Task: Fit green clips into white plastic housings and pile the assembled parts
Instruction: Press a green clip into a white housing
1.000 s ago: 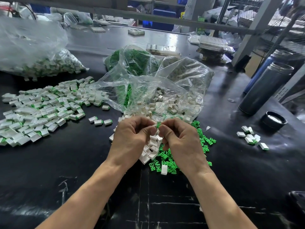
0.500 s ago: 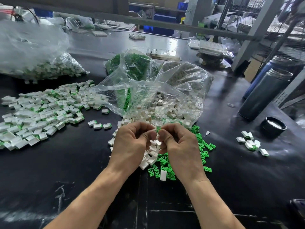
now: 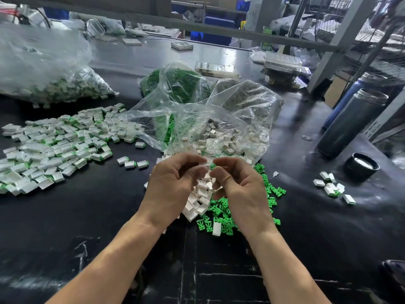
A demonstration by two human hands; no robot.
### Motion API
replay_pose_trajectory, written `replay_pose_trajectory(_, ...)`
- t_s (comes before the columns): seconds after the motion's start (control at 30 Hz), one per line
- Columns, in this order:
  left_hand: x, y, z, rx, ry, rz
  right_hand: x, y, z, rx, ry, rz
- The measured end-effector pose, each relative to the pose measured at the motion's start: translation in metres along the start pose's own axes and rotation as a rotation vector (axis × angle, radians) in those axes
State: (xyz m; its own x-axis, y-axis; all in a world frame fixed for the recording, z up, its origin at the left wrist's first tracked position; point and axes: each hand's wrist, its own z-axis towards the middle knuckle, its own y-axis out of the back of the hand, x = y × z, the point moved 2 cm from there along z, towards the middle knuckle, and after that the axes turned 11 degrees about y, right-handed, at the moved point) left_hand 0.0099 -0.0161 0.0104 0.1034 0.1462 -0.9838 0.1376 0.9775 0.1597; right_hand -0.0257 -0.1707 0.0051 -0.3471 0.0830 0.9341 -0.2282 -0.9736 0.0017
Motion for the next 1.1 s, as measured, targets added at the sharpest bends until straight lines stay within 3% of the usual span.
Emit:
replay_pose_trajectory(0.47,0.0021,-0.0031,0.0027,0.047,0.043,-0.149,-0.0019,0.0012,0.0015,0.004,0.067,-0.058)
replay_pose_trajectory(1.1,-0.0021,-0.0055,-0.0001,0.009,0.074,-0.091,0.0031,0.0005,-0.0004,0.035,0.189,-0.332)
